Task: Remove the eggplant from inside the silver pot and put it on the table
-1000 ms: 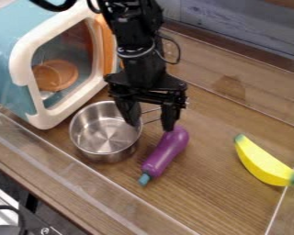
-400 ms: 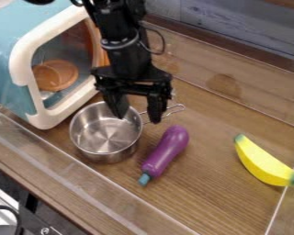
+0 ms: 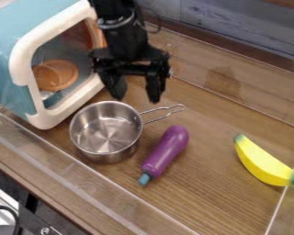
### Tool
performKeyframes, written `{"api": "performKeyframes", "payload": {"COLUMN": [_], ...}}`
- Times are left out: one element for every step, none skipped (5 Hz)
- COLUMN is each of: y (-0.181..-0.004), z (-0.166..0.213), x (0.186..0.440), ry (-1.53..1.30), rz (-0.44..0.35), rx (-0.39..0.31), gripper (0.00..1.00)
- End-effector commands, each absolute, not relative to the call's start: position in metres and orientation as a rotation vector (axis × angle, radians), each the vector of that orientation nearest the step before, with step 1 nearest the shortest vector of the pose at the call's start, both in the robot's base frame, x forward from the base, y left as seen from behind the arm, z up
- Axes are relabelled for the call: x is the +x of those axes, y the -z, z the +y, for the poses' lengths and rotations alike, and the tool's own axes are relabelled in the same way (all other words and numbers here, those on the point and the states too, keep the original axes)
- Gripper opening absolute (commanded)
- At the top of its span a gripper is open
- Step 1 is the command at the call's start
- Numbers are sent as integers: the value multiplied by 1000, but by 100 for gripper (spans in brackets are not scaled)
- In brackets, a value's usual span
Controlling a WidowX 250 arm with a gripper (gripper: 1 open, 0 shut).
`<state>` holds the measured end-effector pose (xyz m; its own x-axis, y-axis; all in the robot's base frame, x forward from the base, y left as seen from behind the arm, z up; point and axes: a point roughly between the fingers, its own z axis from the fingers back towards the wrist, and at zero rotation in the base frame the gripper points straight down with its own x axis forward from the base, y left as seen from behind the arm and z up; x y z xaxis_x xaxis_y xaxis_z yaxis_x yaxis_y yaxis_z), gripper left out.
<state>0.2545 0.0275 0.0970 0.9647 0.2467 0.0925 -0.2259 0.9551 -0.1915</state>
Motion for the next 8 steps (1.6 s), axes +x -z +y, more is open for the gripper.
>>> {"api": "performKeyframes", "payload": {"y": [-118, -122, -119, -115, -112, -107, -113, -118], "z": [16, 5, 11, 17, 20, 22, 26, 29], "x": [272, 282, 284, 286, 286, 286, 285, 285], "ry": [-220, -191, -115, -55, -97, -139, -165, -192], "rz": [-184, -196, -198, -196, -200, -204, -206, -209], "rx": [-170, -166, -168, -171, -163, -155, -148, -142], "gripper": [100, 100, 100, 100, 100, 100, 100, 100]}}
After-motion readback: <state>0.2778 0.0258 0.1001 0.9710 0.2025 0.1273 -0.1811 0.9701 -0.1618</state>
